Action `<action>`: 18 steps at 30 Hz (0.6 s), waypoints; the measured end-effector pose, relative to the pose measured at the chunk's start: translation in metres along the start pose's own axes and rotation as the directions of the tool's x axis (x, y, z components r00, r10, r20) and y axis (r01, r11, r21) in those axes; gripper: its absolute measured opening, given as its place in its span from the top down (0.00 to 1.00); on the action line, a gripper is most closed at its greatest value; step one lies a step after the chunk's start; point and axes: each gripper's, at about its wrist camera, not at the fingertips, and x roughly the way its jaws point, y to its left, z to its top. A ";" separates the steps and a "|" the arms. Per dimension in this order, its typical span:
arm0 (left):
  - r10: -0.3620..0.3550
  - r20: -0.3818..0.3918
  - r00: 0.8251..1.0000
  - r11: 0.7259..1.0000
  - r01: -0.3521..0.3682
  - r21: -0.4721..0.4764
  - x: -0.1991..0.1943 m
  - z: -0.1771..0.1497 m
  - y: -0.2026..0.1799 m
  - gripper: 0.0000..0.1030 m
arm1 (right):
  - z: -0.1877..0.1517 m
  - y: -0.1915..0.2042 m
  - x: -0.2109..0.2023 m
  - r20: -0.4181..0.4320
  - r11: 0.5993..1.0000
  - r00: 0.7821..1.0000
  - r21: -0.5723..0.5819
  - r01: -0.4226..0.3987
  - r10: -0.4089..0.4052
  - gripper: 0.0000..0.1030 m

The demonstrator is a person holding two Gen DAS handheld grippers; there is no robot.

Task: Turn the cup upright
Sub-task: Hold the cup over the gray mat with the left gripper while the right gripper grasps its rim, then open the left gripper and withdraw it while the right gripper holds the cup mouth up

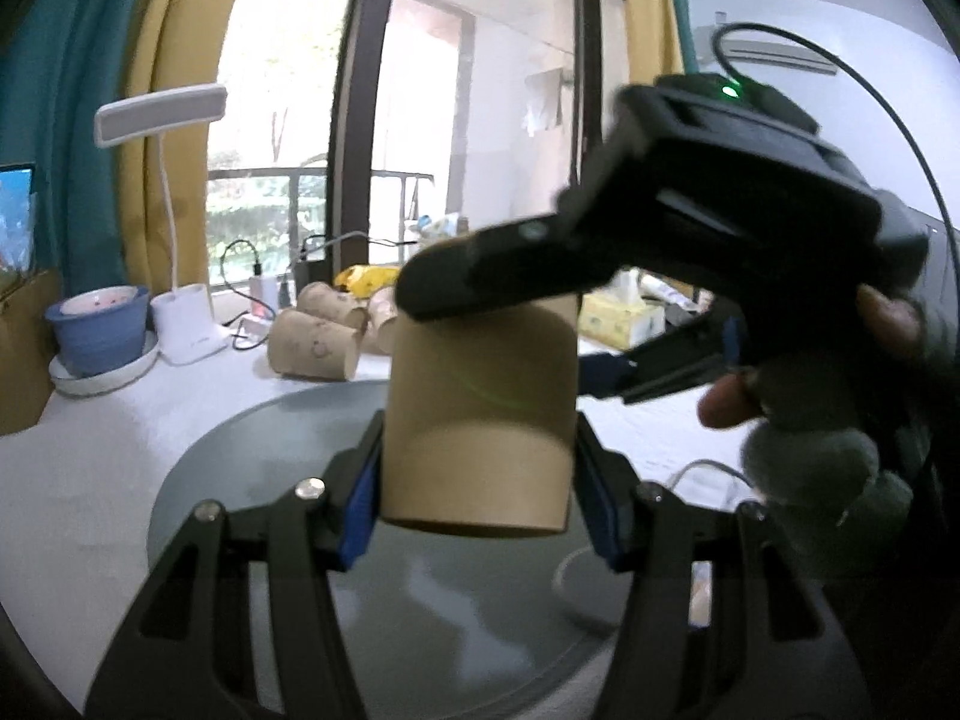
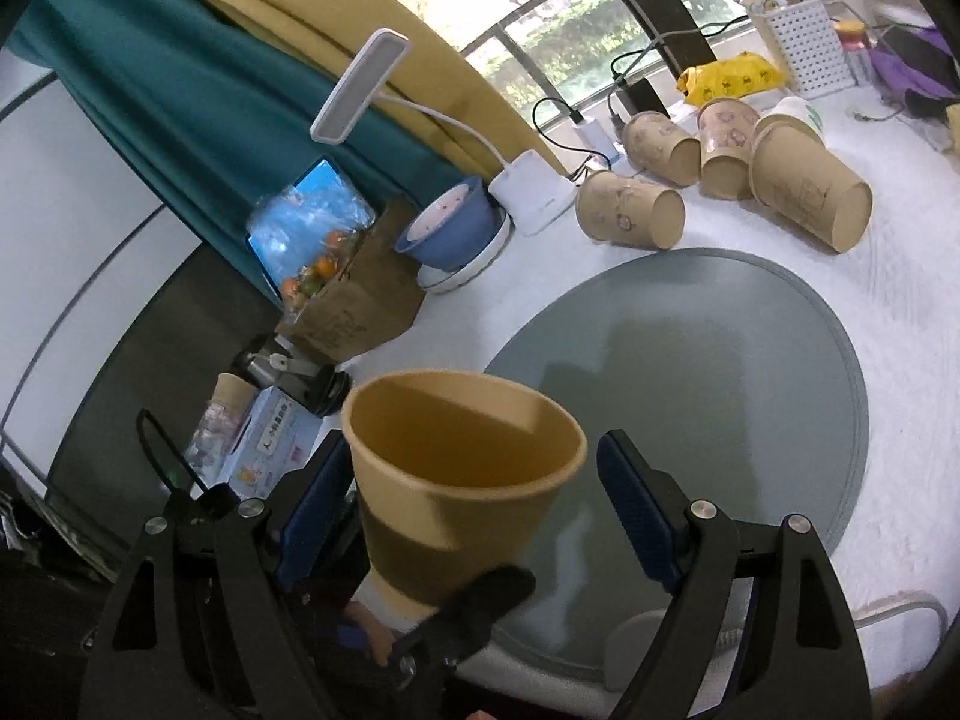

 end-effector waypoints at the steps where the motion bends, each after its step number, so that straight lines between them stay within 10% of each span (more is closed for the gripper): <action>1: -0.003 0.003 1.000 1.000 0.003 0.003 0.002 0.000 0.001 0.44 | 0.000 0.000 0.000 -0.005 1.000 1.000 -0.002 0.002 -0.002 0.25; 18: 0.017 -0.104 0.994 1.000 -0.016 0.010 -0.001 -0.005 -0.001 0.29 | 0.009 0.007 0.004 0.032 0.994 0.996 -0.067 0.083 -0.081 0.30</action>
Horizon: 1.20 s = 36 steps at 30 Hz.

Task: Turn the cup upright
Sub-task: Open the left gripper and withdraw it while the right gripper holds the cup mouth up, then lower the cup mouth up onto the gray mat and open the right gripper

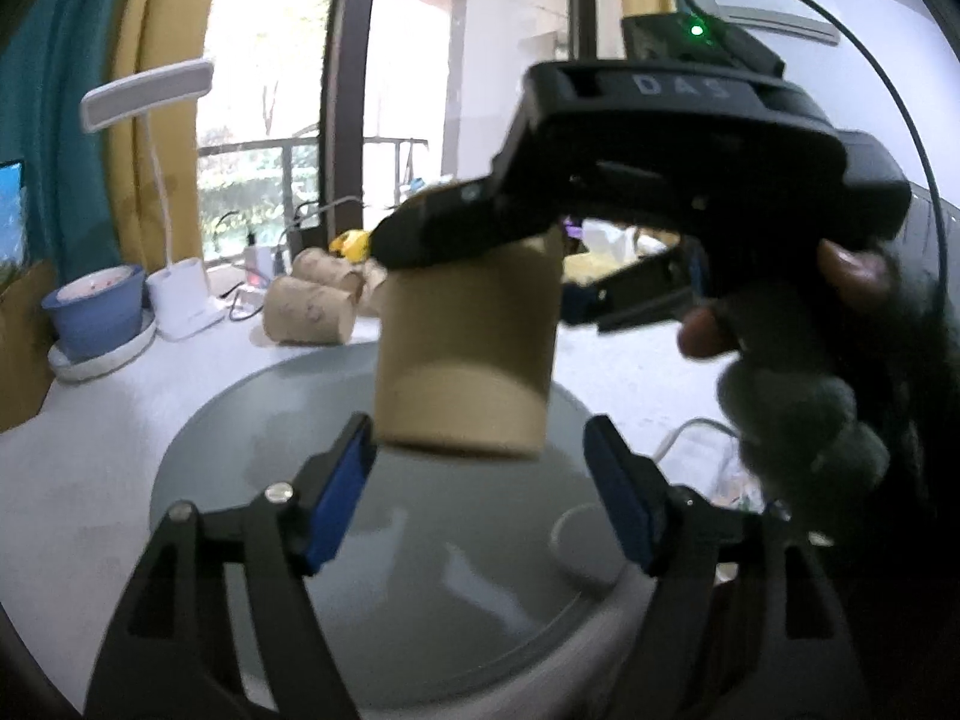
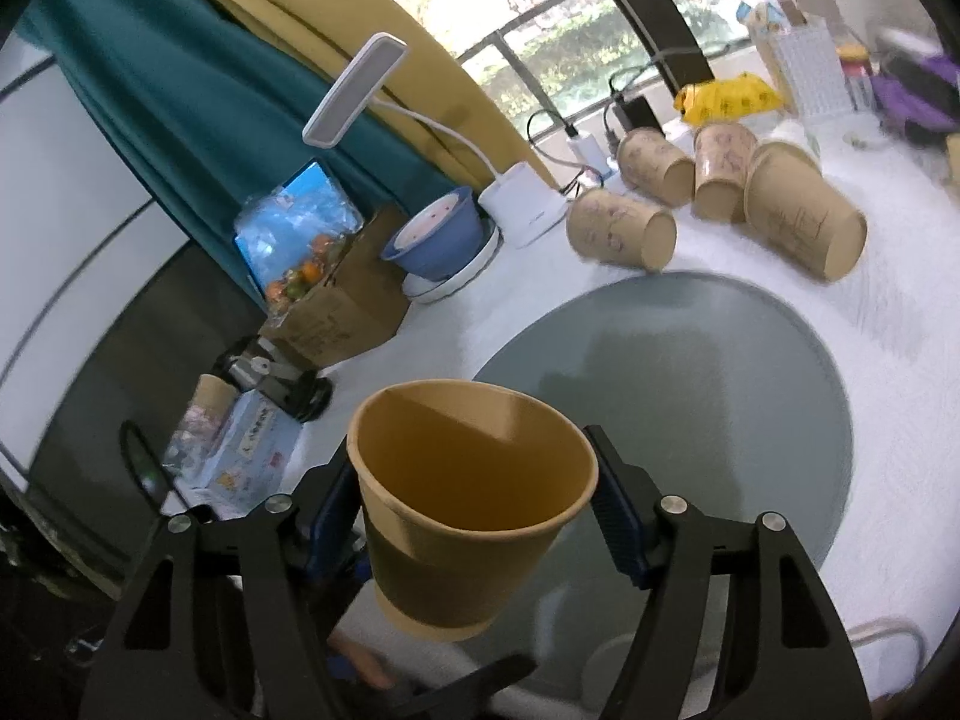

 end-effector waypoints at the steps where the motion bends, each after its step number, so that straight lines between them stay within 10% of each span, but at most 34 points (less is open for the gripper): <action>1: 0.016 -0.012 1.000 1.000 -0.016 -0.014 -0.001 -0.001 0.005 0.29 | 0.002 0.003 0.002 0.012 0.999 1.000 -0.025 0.024 -0.024 0.30; 16: 0.234 -0.132 0.963 0.909 -0.265 -0.321 -0.030 -0.015 0.114 0.28 | 0.006 0.015 0.071 0.178 0.882 0.930 -0.301 0.362 -0.321 0.30; 24: 0.234 -0.128 0.964 0.866 -0.267 -0.424 -0.028 -0.018 0.137 0.28 | 0.000 0.023 0.099 0.228 0.788 0.880 -0.392 0.475 -0.417 0.30; 36: 0.233 -0.174 0.957 0.841 -0.288 -0.459 -0.019 -0.023 0.147 0.28 | -0.001 0.021 0.112 0.177 0.757 0.859 -0.410 0.509 -0.481 0.30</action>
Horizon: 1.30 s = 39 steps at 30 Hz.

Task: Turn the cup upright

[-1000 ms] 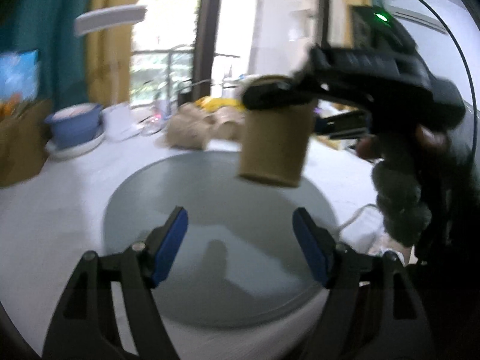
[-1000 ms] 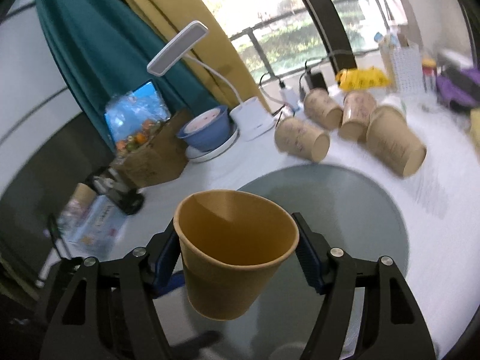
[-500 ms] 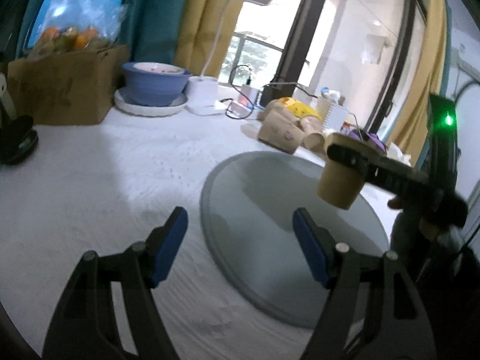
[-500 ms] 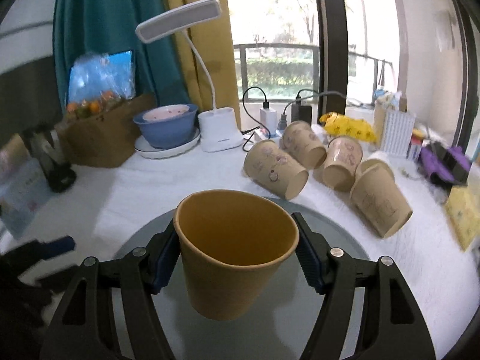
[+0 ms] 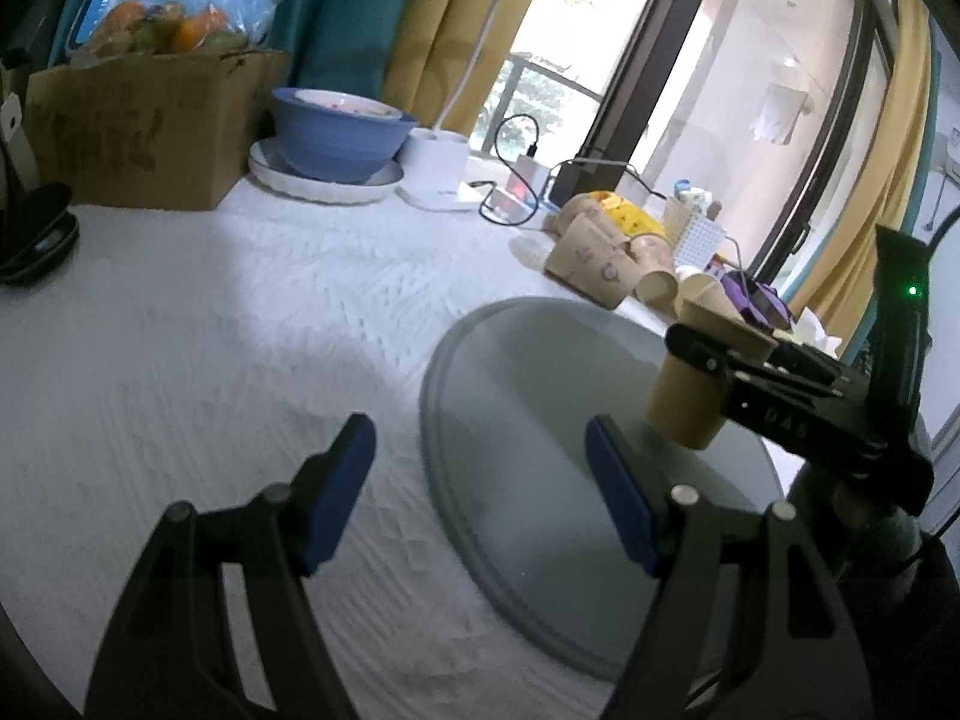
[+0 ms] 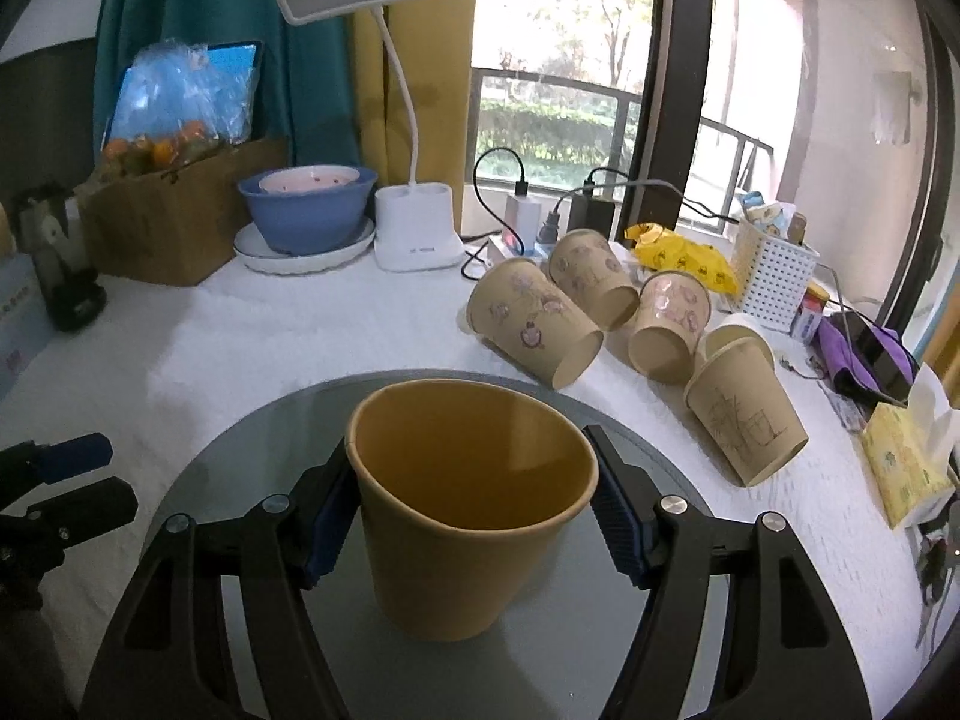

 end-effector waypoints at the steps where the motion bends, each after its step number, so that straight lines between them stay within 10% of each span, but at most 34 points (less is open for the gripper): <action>1: 0.000 -0.002 1.000 1.000 0.000 -0.002 0.000 0.000 0.000 0.28 | 0.000 0.000 0.000 -0.006 1.000 1.000 0.002 -0.002 0.002 0.30; 39: 0.051 0.028 0.998 0.998 -0.051 0.024 -0.011 0.004 -0.017 0.28 | -0.003 -0.012 -0.052 0.042 0.996 0.998 0.068 -0.054 0.051 0.20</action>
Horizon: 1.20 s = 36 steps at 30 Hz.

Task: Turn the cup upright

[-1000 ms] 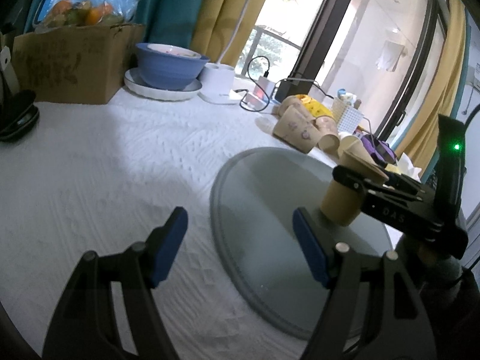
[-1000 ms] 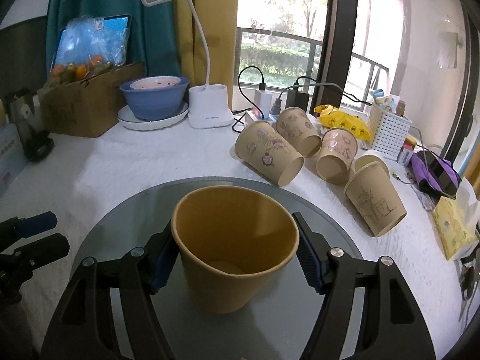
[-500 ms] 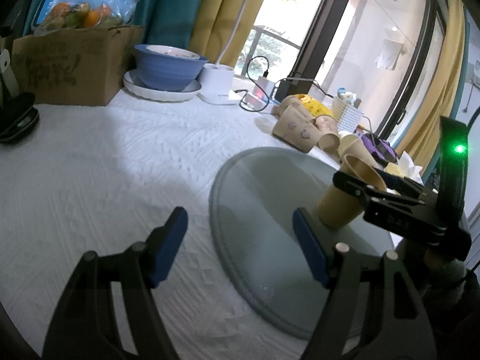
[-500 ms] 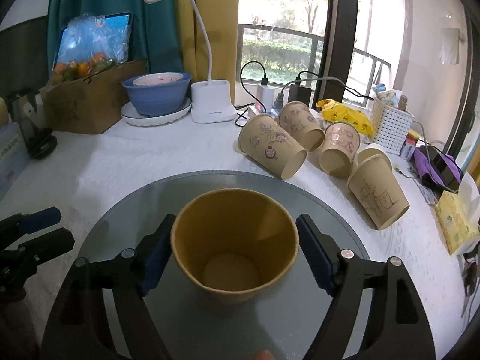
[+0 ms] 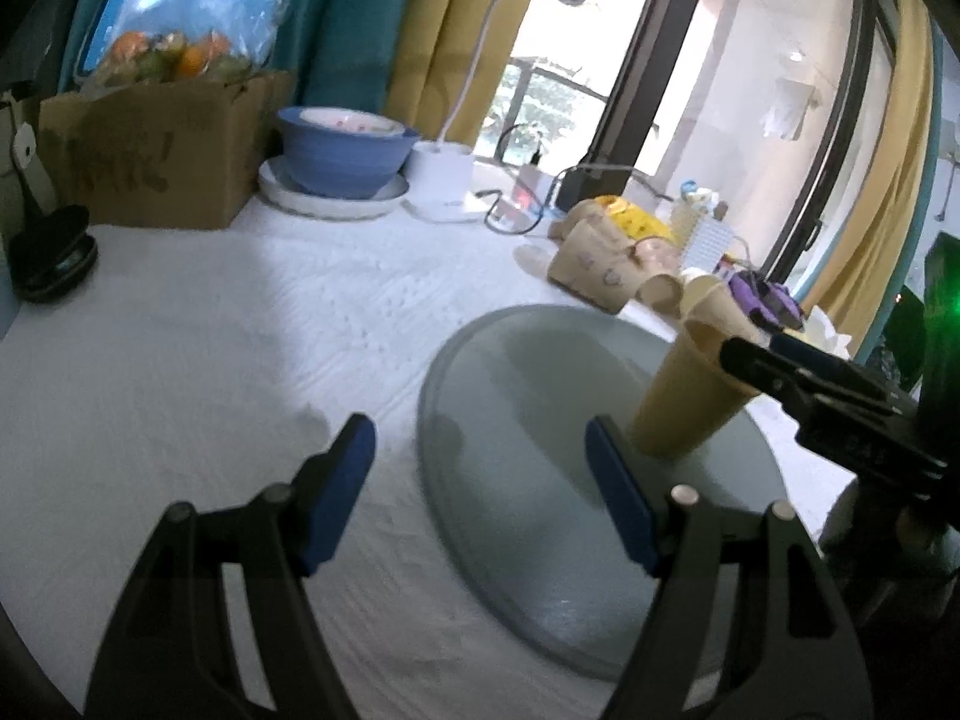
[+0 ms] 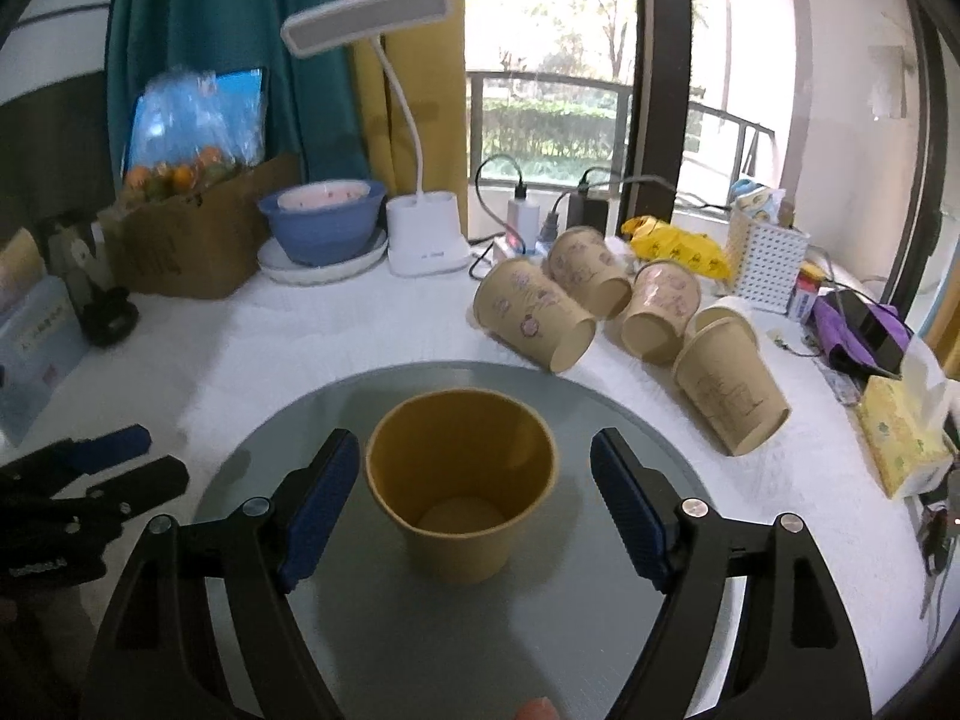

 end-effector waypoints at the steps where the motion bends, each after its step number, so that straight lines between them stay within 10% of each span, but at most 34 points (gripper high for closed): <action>1: -0.004 0.013 1.000 1.000 0.004 0.007 -0.004 0.001 -0.004 0.28 | 0.000 -0.001 -0.006 0.009 1.000 1.000 0.005 0.000 0.000 0.20; 17: -0.071 0.192 0.979 0.989 0.044 0.142 -0.072 0.023 -0.075 0.12 | 0.006 -0.025 -0.111 0.183 0.999 0.983 0.041 0.008 -0.016 0.20; 36: -0.047 0.381 0.924 0.954 -0.071 0.290 -0.120 0.039 -0.127 0.05 | 0.011 -0.051 -0.169 0.295 0.996 0.953 0.074 0.055 -0.075 0.20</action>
